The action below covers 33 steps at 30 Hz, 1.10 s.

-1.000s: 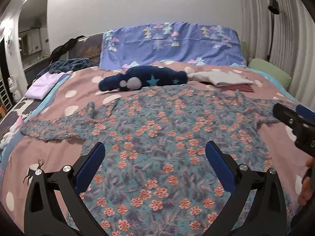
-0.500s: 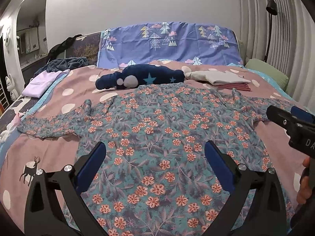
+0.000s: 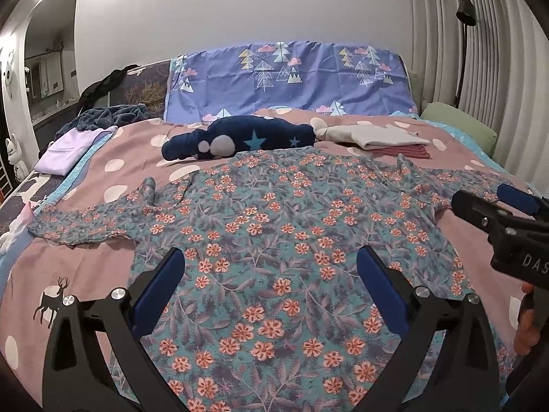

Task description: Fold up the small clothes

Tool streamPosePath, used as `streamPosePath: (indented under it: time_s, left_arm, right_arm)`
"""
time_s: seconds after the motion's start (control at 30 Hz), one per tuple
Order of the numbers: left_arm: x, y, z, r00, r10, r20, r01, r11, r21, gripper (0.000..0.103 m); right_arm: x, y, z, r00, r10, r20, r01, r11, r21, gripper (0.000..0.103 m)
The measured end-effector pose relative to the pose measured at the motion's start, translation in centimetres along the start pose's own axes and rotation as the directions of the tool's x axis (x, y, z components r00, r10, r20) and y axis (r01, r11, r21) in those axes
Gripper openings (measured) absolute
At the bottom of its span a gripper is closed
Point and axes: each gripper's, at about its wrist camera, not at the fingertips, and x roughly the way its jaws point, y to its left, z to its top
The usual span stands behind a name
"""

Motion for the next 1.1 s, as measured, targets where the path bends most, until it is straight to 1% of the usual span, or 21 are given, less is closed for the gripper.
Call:
streamPosePath:
  time_s: [0.53, 0.87, 0.97, 1.1]
  left_arm:
    - [0.1, 0.2, 0.0, 1.000, -0.002, -0.002, 0.002, 1.000, -0.002, 0.101]
    - [-0.1, 0.2, -0.1, 1.000, -0.007, 0.010, 0.007, 1.000, -0.001, 0.101]
    - [-0.3, 0.4, 0.0, 1.000, -0.004, 0.016, 0.004, 1.000, -0.009, 0.101]
    - [-0.3, 0.4, 0.0, 1.000, -0.003, 0.015, 0.003, 1.000, -0.008, 0.101]
  right_arm:
    - [-0.2, 0.7, 0.0, 1.000, 0.018, 0.020, -0.017, 0.999, -0.043, 0.101]
    - [-0.4, 0.8, -0.1, 1.000, 0.014, 0.024, -0.013, 0.999, -0.041, 0.101]
    - [-0.4, 0.9, 0.0, 1.000, 0.000, 0.022, 0.001, 0.999, -0.054, 0.101]
    - [-0.5, 1.1, 0.0, 1.000, 0.008, 0.021, -0.006, 0.998, -0.063, 0.097]
